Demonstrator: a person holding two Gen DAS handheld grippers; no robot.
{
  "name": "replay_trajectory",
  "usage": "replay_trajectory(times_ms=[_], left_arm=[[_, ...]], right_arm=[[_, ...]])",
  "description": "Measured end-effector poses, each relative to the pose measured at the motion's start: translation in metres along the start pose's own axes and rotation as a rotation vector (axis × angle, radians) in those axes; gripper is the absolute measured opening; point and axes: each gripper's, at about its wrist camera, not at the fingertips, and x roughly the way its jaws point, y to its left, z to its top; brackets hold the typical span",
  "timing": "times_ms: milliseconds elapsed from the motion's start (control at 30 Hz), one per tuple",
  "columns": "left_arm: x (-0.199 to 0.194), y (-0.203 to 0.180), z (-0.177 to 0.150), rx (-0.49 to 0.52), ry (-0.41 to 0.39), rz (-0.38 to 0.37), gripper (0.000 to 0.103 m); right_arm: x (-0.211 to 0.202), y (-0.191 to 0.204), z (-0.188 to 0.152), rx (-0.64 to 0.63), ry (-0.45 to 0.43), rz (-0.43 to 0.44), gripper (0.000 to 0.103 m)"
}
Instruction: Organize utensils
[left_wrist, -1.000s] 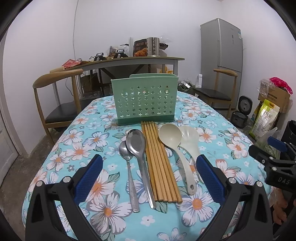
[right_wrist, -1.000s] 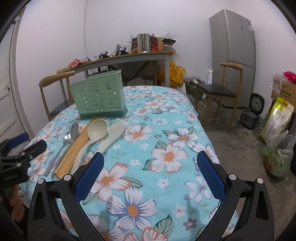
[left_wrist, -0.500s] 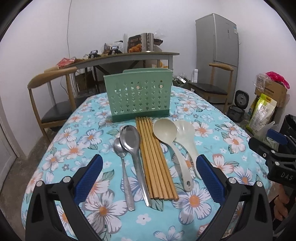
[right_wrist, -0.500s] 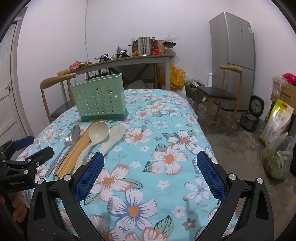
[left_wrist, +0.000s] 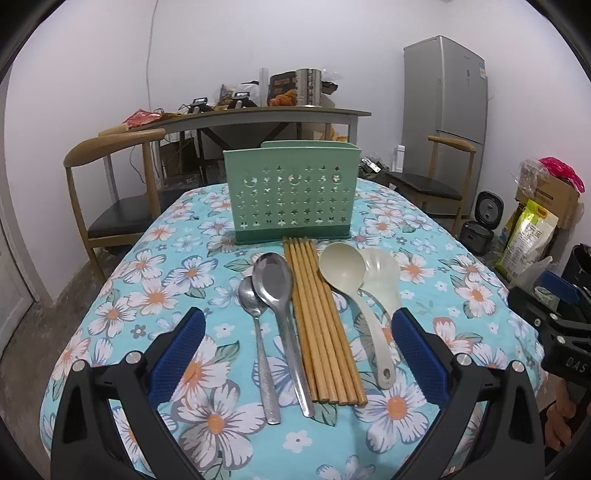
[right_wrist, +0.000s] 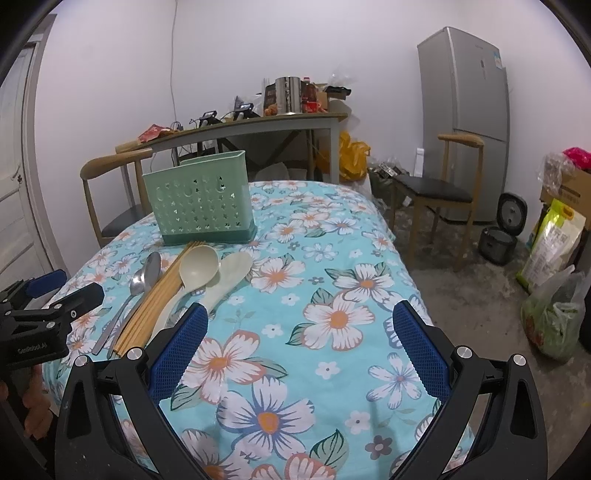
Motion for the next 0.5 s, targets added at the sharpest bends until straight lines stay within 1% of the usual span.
replay_trajectory(times_ms=[100,233,500], left_arm=[[-0.0007,0.0044,0.0035,-0.013,-0.021,0.018,0.099],[-0.0003,0.0095,0.0042,-0.035,-0.015,0.000,0.099],[-0.0018,0.0021,0.0015,0.017,-0.025,0.021,0.099]], right_arm=[[-0.0003,-0.0004,-0.0001,-0.008,-0.005,-0.007,0.096],[0.0022,-0.0022,-0.0010,-0.002,0.004,-0.017,0.096],[0.0020,-0.0001,-0.0019,-0.018,-0.010,-0.027,0.096]])
